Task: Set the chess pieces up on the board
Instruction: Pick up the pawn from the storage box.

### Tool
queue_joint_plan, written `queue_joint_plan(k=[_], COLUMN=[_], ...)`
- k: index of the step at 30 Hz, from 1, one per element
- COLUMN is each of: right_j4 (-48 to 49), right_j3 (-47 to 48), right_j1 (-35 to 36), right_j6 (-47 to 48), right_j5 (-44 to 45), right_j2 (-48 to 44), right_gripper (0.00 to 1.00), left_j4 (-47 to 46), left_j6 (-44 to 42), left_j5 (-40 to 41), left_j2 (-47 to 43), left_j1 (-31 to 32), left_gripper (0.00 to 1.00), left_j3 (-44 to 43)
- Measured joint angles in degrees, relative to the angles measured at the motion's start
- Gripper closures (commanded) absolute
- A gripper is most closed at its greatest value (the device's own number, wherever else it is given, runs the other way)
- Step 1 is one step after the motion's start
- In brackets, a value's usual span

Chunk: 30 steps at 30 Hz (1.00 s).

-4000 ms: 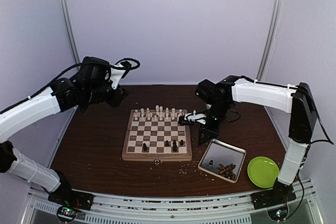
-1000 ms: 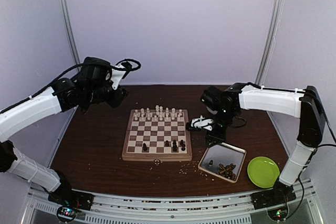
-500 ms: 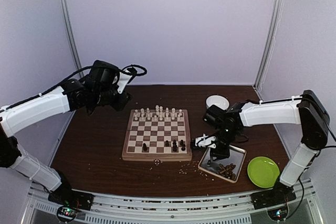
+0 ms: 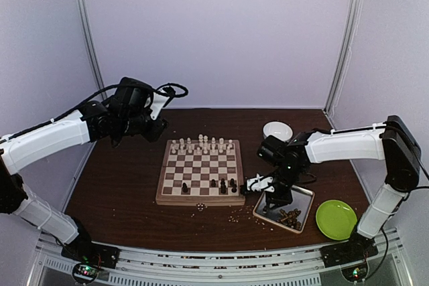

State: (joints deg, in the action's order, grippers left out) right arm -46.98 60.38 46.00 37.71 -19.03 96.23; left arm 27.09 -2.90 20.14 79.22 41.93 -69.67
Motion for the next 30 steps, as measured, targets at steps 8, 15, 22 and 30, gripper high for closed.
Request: queue_joint_plan(k=[8, 15, 22, 30], right_j4=[-0.2, -0.9, -1.6, -4.6], right_j3=[0.1, 1.0, 3.2, 6.0], right_j1=[0.6, 0.6, 0.1, -4.5], right_j6=[0.4, 0.2, -0.5, -0.6], right_j5=[-0.7, -1.8, -3.3, -9.8], right_j2=[0.7, 2.9, 4.9, 8.1], right_gripper=[0.81, 0.89, 0.97, 1.0], left_j4=[0.0, 0.0, 0.0, 0.2], left_j6=[0.0, 0.0, 0.0, 0.0], left_j5=[0.0, 0.0, -0.5, -0.9], left_j2=[0.2, 0.3, 0.3, 0.7], left_j1=[0.0, 0.0, 0.0, 0.0], left_gripper=[0.47, 0.47, 0.47, 0.47], left_j3=[-0.1, -0.1, -0.1, -0.2])
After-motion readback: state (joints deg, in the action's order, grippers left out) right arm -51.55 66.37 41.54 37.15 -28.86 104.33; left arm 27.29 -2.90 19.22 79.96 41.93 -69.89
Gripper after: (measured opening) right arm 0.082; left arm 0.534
